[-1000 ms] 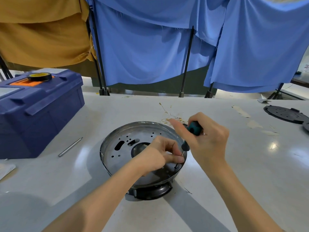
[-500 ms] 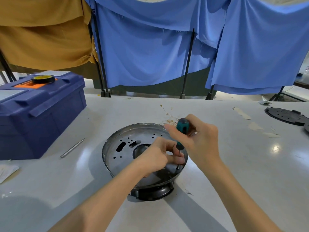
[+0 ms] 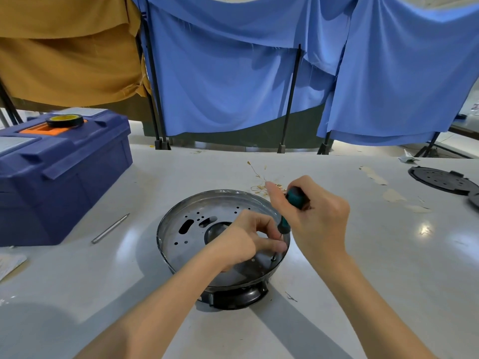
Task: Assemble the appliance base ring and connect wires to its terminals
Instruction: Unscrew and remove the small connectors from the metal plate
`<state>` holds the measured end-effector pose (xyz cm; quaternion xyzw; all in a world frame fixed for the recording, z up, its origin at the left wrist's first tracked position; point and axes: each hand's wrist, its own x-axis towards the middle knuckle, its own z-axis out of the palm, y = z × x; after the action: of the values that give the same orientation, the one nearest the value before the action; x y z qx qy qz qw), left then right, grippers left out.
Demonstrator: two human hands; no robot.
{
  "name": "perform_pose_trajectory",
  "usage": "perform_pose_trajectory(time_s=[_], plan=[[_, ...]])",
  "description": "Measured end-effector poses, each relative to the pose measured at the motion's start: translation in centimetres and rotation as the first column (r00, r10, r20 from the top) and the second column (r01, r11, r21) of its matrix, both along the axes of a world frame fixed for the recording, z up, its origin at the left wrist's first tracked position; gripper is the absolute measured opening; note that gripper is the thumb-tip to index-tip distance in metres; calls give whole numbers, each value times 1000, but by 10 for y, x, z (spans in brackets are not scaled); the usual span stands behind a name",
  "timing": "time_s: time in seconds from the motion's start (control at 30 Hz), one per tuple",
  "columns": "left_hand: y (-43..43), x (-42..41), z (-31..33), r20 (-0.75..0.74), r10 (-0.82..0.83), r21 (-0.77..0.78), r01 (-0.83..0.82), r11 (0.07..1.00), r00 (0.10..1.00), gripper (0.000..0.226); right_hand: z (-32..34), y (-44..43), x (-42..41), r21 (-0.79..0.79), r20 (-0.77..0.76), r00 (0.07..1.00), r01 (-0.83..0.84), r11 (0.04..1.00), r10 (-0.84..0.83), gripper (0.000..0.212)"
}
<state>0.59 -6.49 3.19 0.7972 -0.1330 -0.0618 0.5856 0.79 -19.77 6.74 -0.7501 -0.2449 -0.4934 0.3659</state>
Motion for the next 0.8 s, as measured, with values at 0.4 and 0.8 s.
perform_pose_trajectory(time_s=[0.4, 0.8], plan=[[1, -3, 2, 34, -18, 31, 17, 999, 999, 38, 4, -11, 1, -32, -48, 995, -93, 995, 91, 20], [5, -13, 17, 93, 22, -242, 1, 970, 995, 31, 7, 6, -2, 87, -91, 996, 11, 996, -3, 47]])
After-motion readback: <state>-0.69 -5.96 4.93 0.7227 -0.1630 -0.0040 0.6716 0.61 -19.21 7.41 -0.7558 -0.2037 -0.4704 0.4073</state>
